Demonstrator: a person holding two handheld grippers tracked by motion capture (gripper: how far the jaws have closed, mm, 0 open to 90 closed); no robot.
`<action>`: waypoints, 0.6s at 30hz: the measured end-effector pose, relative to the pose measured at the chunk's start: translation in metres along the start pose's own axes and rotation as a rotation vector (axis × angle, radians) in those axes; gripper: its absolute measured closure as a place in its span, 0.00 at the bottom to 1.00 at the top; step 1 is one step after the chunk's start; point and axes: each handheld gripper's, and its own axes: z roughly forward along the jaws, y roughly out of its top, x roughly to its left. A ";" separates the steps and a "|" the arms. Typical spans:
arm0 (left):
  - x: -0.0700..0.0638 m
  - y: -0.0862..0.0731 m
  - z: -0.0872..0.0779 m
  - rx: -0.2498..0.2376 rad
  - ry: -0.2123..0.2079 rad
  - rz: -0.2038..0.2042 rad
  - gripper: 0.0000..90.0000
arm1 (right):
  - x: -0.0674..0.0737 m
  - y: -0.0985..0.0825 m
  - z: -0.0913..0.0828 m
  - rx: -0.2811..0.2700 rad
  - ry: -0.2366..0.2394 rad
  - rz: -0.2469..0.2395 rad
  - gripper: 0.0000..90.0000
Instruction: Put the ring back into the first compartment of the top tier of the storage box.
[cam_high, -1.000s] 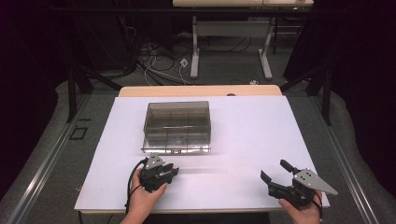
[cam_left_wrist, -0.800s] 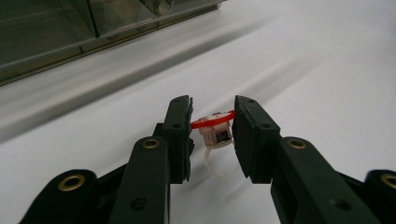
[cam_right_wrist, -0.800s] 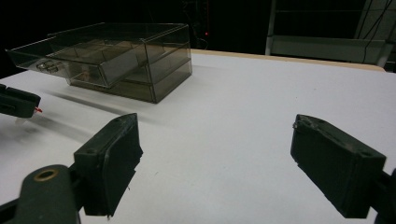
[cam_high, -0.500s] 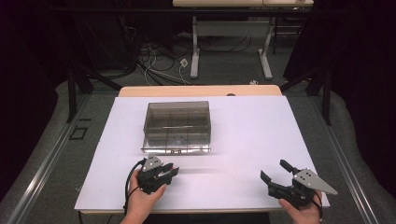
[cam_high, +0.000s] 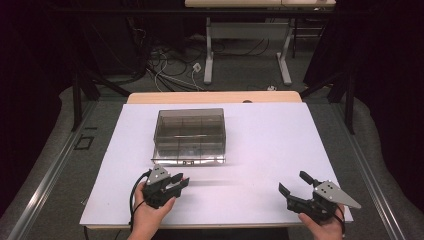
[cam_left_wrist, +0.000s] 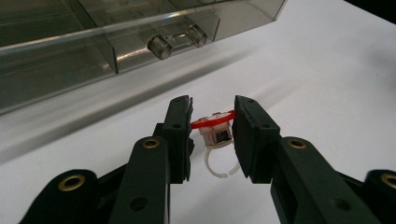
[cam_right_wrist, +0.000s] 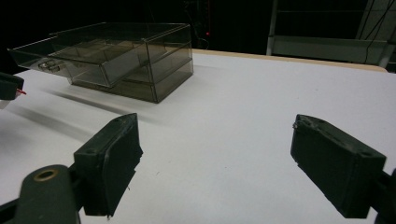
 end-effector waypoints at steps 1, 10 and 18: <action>0.000 0.000 -0.001 -0.006 0.004 0.001 0.75 | 0.000 0.000 0.000 0.004 -0.003 -0.003 0.17; 0.002 0.003 -0.010 -0.066 0.008 0.000 0.75 | 0.000 0.000 0.000 0.005 -0.003 0.000 0.17; 0.007 0.005 -0.018 -0.103 0.021 -0.007 0.75 | 0.000 0.000 0.000 0.004 -0.004 0.000 0.17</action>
